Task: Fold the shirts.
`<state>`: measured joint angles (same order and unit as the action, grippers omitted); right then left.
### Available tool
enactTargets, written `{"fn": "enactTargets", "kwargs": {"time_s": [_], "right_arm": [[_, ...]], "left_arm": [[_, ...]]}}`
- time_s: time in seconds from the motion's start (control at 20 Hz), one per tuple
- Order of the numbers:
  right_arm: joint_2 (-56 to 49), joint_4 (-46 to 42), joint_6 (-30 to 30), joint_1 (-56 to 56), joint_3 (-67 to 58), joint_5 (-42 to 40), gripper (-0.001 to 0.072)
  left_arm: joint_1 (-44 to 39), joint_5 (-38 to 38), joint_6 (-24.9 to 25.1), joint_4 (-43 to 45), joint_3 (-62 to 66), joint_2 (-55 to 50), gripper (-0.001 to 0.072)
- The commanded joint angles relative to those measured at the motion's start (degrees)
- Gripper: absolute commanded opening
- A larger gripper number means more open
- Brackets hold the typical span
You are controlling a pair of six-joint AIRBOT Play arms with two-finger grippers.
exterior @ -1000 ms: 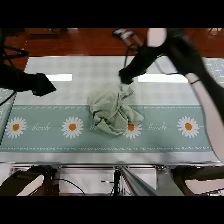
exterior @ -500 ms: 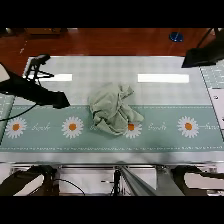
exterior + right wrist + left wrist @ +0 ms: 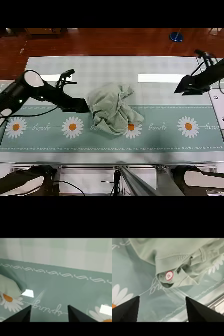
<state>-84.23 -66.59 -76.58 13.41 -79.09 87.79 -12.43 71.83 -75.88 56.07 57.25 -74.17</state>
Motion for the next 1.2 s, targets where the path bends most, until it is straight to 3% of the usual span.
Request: {"fn": "enactTargets", "kwargs": {"time_s": [0.0, 0.25, 0.6, 1.15], "right_arm": [[0.0, 8.9, 3.7, 0.3, 6.1, -4.4, 0.0523], [0.0, 16.5, 4.4, -0.5, 6.4, -13.2, 0.0523], [-0.9, 16.7, 4.9, -9.7, 6.4, -23.6, 0.0523], [-5.5, 17.0, 4.9, -16.7, 6.4, -23.5, 0.0523]], "left_arm": [[-3.2, -0.4, 0.2, -1.0, -0.2, -2.3, 0.072], [-5.2, 1.9, 0.2, -1.0, -2.8, -2.3, 0.072], [-9.9, -2.3, 0.2, -2.6, -11.3, -2.3, 0.072], [-10.8, -15.5, 0.2, -4.9, -11.3, -2.3, 0.072]]}}
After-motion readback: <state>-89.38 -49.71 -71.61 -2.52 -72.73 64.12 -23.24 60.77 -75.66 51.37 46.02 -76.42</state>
